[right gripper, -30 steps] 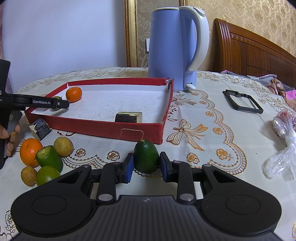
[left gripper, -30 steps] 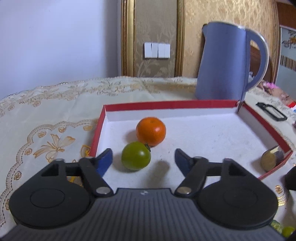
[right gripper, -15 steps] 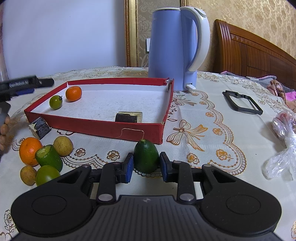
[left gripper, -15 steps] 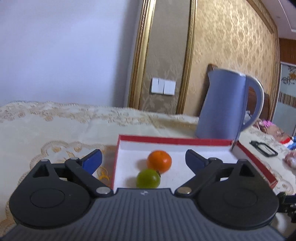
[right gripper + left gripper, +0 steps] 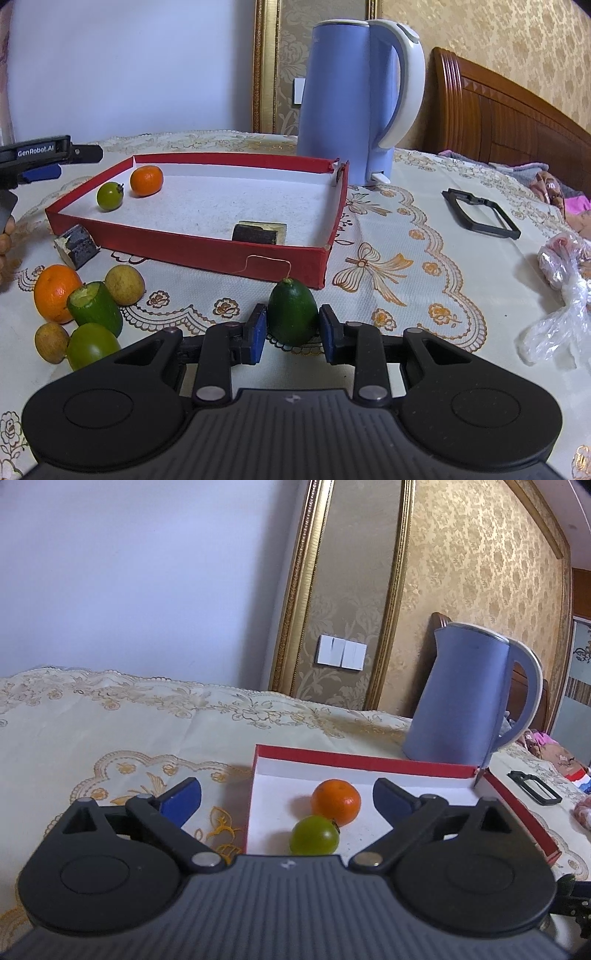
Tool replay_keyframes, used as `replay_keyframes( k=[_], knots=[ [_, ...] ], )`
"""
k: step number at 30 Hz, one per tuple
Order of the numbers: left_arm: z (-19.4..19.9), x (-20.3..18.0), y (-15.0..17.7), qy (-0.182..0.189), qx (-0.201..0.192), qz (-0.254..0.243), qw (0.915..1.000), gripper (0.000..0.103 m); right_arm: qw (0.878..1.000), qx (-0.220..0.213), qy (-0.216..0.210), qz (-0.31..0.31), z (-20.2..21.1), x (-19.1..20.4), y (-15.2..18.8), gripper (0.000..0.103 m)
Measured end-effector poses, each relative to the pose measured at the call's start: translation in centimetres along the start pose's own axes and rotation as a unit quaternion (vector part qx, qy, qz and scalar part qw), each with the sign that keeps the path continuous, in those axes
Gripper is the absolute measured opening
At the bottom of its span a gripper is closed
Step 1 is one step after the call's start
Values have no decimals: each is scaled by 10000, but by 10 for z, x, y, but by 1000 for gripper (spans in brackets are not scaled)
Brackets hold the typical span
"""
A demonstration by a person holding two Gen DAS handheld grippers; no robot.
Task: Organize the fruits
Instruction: 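Lift the left tool away from the box while the right tool carries a dark green pear-shaped fruit, then lower the dark green pear-shaped fruit into the box, open right gripper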
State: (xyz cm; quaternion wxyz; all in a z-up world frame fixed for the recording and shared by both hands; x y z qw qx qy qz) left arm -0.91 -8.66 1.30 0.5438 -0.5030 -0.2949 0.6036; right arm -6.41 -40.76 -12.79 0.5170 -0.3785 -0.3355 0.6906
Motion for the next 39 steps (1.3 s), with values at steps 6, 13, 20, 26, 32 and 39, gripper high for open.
replay_keyframes(
  k=[6, 13, 20, 26, 32, 39],
  knots=[
    [-2, 5, 1, -58, 27, 101, 9999, 99, 10000, -4, 76, 62, 2, 3, 0, 29],
    [-2, 6, 0, -23, 24, 118, 9999, 99, 9993, -288, 80, 202, 15, 1, -30, 29],
    [-2, 5, 0, -34, 0, 75, 10000, 99, 9987, -492, 20, 131, -22, -18, -99, 29],
    [-3, 2, 1, -46, 26, -1, 10000, 99, 9998, -95, 7, 198, -87, -13, -116, 29],
    [-5, 1, 2, -27, 54, -33, 10000, 99, 9992, 322, -75, 235, -126, -5, -101, 29],
    [-4, -4, 3, 45, 61, -119, 9999, 99, 9996, 180, -227, -19, -125, -10, -93, 29]
  ],
)
Point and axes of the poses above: each gripper's, at about its wrist camera, not at the fingertips, and z roughly against the way its jaws point, x to its left, y to its underside, the point moved 5 cm from there along -z, roughly the way its jaws point, and after that the axes turned 7 degrees about z, right-handed, at the moved point
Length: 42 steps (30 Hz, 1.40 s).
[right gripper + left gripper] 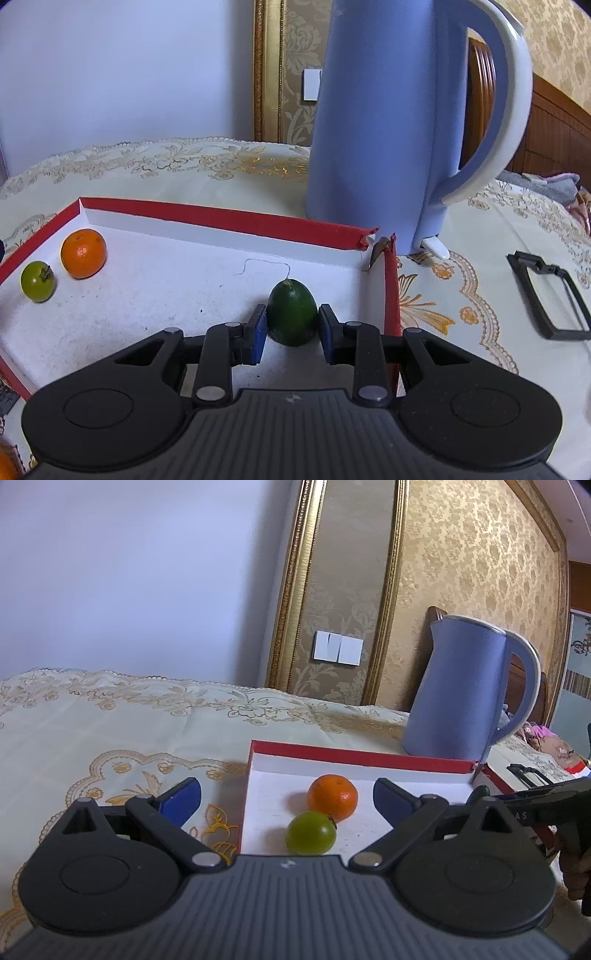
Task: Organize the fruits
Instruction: 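Lower the dark green pear-shaped fruit into the box, open right gripper, then move the right gripper to a green tomato on the table and grasp it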
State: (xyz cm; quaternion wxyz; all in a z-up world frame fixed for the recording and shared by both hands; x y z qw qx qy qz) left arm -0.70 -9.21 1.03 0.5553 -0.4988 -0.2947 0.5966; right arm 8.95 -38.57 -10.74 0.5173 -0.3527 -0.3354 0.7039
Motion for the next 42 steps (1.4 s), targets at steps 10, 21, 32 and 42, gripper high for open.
replay_keyframes(
  k=[10, 21, 32, 42],
  knots=[
    [-3, 2, 1, -44, 36, -4, 10000, 99, 9997, -142, -163, -69, -1, -3, 0, 52],
    [-4, 2, 2, -49, 38, -19, 10000, 102, 9971, -712, 267, 5, 40, -1, -3, 82],
    [-5, -8, 8, 24, 78, -267, 9996, 103, 9943, -967, -411, -161, 156, 33, 74, 97],
    [-5, -9, 9, -27, 45, -305, 9995, 103, 9920, -553, -837, 772, 165, 89, 107, 97]
  ],
)
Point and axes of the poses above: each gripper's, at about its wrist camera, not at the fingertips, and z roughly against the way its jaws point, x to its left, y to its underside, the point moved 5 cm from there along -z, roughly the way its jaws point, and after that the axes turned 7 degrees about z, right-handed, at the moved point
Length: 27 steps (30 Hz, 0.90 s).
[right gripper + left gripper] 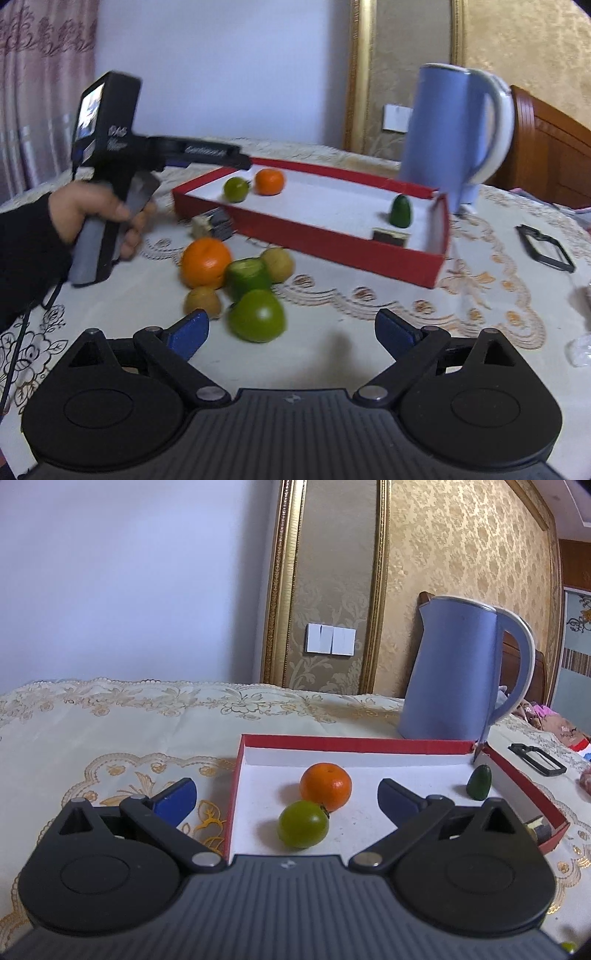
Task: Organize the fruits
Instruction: 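Move the right gripper to a green tomato on the table and grasp it, then grasp a brown kiwi with the left gripper while the right tool holds the tomato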
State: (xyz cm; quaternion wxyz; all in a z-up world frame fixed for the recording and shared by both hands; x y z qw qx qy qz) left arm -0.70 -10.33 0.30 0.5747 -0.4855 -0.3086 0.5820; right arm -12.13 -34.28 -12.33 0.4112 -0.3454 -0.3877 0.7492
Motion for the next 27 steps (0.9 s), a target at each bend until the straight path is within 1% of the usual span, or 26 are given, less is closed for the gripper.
replay_keyframes(
  k=[3, 5, 6, 7, 10, 12, 13, 16, 21, 25, 27],
  knots=[
    [0, 1, 0, -1, 7, 21, 10000, 103, 10000, 6, -27, 58, -6, 6, -2, 95],
    [0, 1, 0, -2, 5, 11, 10000, 103, 10000, 45, -23, 63, -8, 7, -1, 75],
    [0, 0, -1, 3, 2, -2, 10000, 103, 9999, 99, -2, 87, -11, 8, -1, 52],
    [0, 0, -1, 6, 3, -19, 10000, 103, 9998, 172, -29, 108, -15, 9, -1, 44],
    [0, -1, 0, 15, -3, -58, 10000, 103, 9995, 250, -41, 177, -20, 12, -1, 43],
    [0, -2, 0, 20, -4, -70, 10000, 103, 9995, 231, -53, 195, -21, 15, -2, 37],
    [0, -2, 0, 18, 0, -72, 10000, 103, 9995, 228, -23, 210, -21, 15, -2, 32],
    [0, -1, 0, 10, 26, -50, 10000, 103, 9997, 226, -27, 81, -19, 11, -2, 32],
    [-4, 3, 0, -9, 146, 84, 9999, 103, 9993, 80, 175, -324, -2, -12, 1, 32],
    [2, 14, -1, -73, 92, 403, 9991, 103, 9966, -56, 447, -693, 17, -39, 8, 32],
    [16, 15, -1, -41, 243, 585, 9980, 103, 9955, -80, 534, -775, 24, -49, 13, 32]
  ],
)
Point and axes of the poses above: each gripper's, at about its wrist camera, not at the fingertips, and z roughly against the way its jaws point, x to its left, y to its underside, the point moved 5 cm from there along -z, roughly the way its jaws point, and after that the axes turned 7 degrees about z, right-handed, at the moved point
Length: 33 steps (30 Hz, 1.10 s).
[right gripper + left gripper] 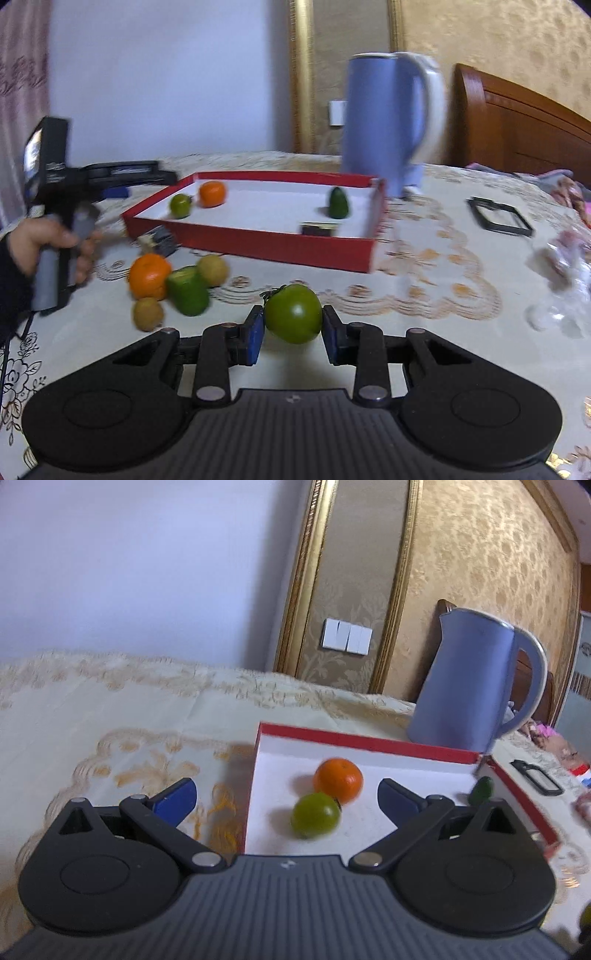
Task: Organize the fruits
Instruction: 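Grasp a brown kiwi with the left gripper while the right tool holds the tomato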
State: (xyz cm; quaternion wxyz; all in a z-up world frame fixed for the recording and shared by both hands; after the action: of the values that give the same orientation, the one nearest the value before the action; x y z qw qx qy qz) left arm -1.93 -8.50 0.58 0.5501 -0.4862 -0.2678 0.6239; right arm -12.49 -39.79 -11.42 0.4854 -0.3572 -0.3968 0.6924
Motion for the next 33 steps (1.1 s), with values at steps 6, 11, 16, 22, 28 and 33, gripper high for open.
replay_keyframes(
  k=[6, 11, 16, 22, 28, 33],
  knots=[
    [66, -29, 39, 338, 485, -617, 9963, 103, 9996, 114, 223, 142, -3, -15, 14, 32],
    [103, -66, 83, 449, 902, -1294, 9865, 103, 9998, 72, 67, 151, -3, -14, 17, 32],
    [109, -97, 111, 344, 1091, -1932, 9745, 103, 9996, 151, 87, 243, -6, -10, 17, 32],
    [101, -105, 120, 447, 1359, -1569, 9772, 85, 9998, 181, -56, 47, -7, -15, 18, 32],
    [93, -109, 115, 521, 1475, -1331, 9787, 58, 9998, 178, -126, 38, -7, -14, 18, 32],
    [93, -108, 115, 510, 1466, -1344, 9787, 29, 9997, 177, -143, 3, -7, -15, 19, 32]
  ],
)
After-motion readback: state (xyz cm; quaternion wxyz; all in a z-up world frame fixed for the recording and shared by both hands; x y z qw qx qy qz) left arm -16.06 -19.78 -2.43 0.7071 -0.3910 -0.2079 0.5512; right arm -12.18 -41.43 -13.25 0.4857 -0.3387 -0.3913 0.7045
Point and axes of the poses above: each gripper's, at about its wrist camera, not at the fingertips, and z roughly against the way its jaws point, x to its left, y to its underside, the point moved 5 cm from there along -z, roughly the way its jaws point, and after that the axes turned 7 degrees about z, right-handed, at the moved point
